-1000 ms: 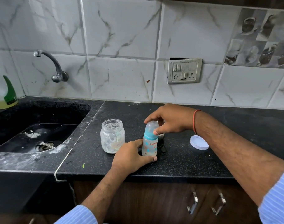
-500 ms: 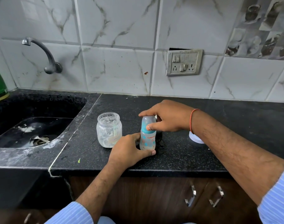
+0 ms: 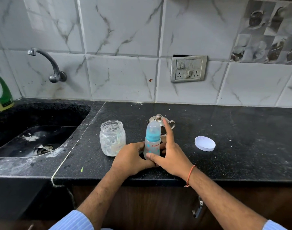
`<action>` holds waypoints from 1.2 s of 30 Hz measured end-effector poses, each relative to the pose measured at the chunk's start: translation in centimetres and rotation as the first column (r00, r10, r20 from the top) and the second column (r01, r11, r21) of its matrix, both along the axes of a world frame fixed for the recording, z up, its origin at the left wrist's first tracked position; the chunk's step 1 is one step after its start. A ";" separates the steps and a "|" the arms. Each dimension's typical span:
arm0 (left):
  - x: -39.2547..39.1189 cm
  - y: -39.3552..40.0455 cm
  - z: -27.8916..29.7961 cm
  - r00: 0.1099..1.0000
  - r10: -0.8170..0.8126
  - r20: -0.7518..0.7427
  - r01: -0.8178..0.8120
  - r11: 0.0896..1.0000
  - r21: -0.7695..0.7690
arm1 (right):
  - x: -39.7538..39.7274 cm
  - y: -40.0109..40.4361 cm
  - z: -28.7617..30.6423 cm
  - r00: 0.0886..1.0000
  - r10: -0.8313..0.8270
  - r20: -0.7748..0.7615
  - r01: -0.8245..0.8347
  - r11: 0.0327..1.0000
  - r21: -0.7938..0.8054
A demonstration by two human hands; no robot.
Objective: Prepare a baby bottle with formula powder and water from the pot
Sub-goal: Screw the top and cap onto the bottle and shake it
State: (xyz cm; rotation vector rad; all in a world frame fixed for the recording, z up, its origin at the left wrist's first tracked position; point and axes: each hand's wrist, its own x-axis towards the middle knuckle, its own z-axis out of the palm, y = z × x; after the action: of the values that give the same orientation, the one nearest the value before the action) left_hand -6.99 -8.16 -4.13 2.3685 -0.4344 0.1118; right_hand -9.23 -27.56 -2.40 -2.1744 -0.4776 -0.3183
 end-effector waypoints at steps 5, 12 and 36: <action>0.0 0.2 -0.3 0.999 -0.050 0.013 0.050 0.998 -0.026 | 0.0 -0.6 -0.5 0.999 0.048 0.023 -0.050 0.995 0.085; -0.5 0.1 -0.6 0.999 -0.030 0.036 0.033 0.996 -0.088 | 1.6 -2.8 -0.8 0.991 -0.090 -0.102 0.136 0.592 0.794; -1.3 0.1 -1.0 0.992 -0.060 0.108 0.081 0.976 -0.201 | 1.3 -3.2 0.0 0.976 0.002 -0.216 0.196 0.412 0.890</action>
State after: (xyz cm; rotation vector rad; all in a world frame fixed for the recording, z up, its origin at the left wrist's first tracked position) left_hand -8.33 -8.06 -5.10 2.1481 -0.5294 0.2336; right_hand -7.90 -30.75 -2.36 -1.0954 -0.0019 -0.3276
